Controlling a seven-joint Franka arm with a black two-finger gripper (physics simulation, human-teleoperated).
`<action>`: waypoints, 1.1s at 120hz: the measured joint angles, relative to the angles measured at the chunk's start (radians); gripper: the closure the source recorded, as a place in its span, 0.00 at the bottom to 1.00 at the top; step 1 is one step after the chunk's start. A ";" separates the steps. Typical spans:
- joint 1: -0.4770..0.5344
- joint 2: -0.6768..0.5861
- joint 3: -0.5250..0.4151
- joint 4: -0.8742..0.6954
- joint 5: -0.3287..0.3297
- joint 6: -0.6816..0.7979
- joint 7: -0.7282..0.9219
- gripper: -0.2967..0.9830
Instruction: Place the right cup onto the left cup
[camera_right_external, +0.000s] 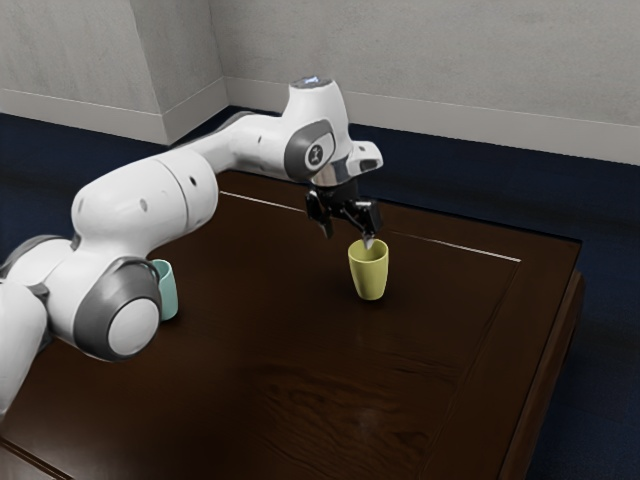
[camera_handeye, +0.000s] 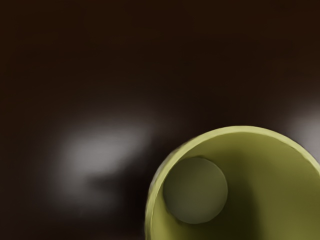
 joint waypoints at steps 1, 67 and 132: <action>0.001 0.002 -0.001 0.000 0.000 0.002 0.000 0.23; 0.016 0.046 -0.015 0.001 -0.011 0.097 0.010 0.23; 0.017 0.067 -0.010 0.015 -0.040 0.108 0.016 0.70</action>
